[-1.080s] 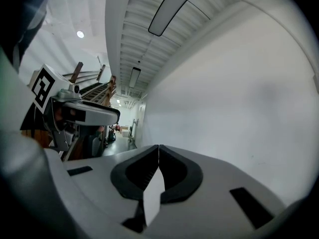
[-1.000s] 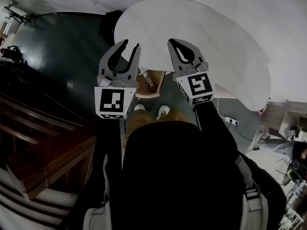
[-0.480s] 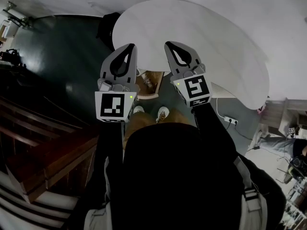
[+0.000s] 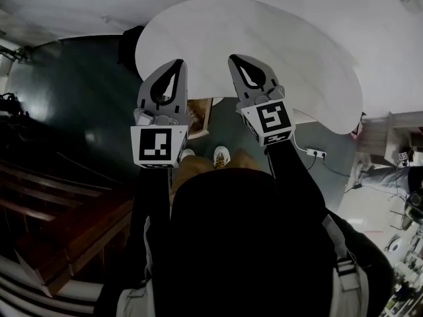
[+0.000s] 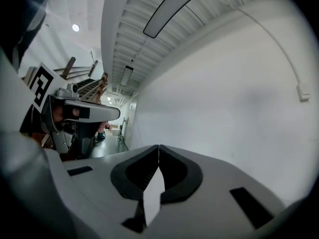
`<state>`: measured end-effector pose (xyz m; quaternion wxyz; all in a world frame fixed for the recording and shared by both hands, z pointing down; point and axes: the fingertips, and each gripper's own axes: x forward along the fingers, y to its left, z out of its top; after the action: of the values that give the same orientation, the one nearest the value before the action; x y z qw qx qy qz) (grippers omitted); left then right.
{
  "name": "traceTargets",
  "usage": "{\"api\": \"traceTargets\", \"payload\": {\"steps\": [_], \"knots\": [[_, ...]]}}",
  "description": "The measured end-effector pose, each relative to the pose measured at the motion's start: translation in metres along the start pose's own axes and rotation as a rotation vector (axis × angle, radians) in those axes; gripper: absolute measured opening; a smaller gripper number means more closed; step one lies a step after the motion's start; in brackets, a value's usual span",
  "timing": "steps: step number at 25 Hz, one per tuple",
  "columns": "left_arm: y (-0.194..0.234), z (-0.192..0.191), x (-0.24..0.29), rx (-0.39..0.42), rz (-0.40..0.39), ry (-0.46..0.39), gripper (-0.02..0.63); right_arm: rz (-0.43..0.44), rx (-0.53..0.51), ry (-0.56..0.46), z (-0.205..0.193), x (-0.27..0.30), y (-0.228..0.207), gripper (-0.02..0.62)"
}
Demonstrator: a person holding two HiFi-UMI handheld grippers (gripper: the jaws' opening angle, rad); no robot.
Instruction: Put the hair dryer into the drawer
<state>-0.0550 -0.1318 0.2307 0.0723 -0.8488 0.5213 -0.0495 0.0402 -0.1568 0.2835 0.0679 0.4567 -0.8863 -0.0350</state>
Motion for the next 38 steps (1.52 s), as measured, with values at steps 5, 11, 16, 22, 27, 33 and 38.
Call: {"api": "traceTargets", "payload": {"steps": [5,11,16,22,27,33,38], "knots": [[-0.026,0.009,0.021,-0.06,-0.098,-0.052,0.015,-0.099,0.0,0.014,-0.005,-0.026,-0.033,0.026],[-0.053,0.015,0.047,-0.08,-0.171,-0.07,0.015,-0.232,0.009,0.026,-0.01,-0.064,-0.073,0.026],[-0.078,0.022,0.06,-0.129,-0.236,-0.106,0.015,-0.306,0.052,0.027,-0.012,-0.097,-0.092,0.026],[-0.102,0.021,0.065,-0.065,-0.294,-0.097,0.015,-0.361,0.082,0.037,-0.02,-0.116,-0.101,0.026],[-0.112,0.022,0.065,-0.095,-0.339,-0.104,0.015,-0.382,0.076,0.056,-0.021,-0.122,-0.099,0.026],[-0.108,0.02,0.063,-0.136,-0.339,-0.1,0.015,-0.326,0.066,0.046,-0.016,-0.117,-0.089,0.026],[-0.1,0.019,0.061,-0.126,-0.324,-0.086,0.015,-0.269,0.068,0.029,-0.011,-0.11,-0.081,0.026]]}}
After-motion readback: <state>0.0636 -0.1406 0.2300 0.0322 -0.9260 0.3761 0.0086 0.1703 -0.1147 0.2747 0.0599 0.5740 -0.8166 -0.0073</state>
